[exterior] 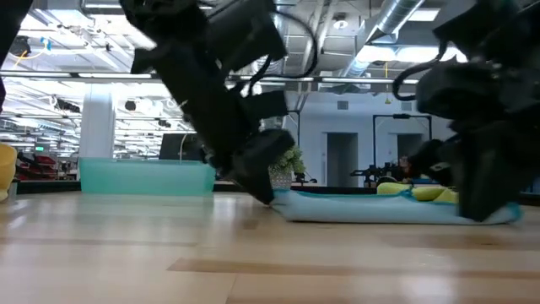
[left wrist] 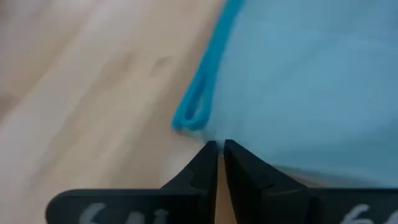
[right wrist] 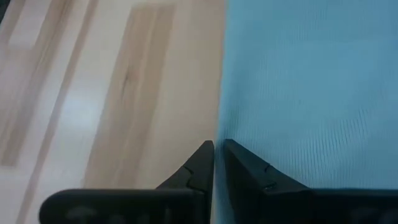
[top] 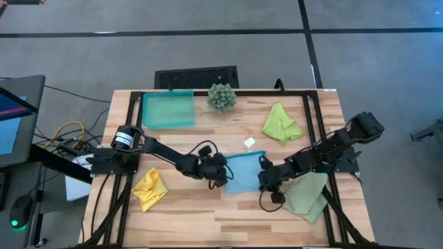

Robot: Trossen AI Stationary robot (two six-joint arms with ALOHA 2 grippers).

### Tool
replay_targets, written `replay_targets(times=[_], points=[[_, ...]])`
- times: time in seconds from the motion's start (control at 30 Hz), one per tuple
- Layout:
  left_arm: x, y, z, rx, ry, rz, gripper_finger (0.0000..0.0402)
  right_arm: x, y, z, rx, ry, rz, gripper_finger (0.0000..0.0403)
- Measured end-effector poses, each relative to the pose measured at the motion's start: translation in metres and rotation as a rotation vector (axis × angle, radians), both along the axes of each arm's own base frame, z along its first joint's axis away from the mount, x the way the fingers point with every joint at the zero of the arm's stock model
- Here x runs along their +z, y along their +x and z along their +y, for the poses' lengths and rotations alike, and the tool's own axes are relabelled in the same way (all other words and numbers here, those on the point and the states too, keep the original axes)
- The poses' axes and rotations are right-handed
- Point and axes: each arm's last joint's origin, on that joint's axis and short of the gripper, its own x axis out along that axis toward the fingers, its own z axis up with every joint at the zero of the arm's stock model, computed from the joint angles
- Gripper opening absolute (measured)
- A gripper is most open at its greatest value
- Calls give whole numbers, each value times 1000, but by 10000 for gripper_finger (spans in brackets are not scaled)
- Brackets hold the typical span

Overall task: Fold microfiber towels
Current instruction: Fold the blue microfiber cloth

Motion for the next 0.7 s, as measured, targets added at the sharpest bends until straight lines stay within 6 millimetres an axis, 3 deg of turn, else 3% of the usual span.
replay_targets(times=[0.2,0.33,0.4,0.53,0.7], points=[[29,21,-17,-90,-17,-66,25,29,-9,8,-11,-38,-156,51],[35,23,-26,-168,12,-62,25,33,-6,8,-95,-114,-244,47],[30,22,-31,-243,-10,-33,25,28,-2,6,-114,-124,-239,45],[4,24,-35,-340,-55,39,25,11,4,-1,-143,-154,-168,41],[-2,26,-35,-418,-128,66,25,-6,7,-9,-180,-192,-70,36]])
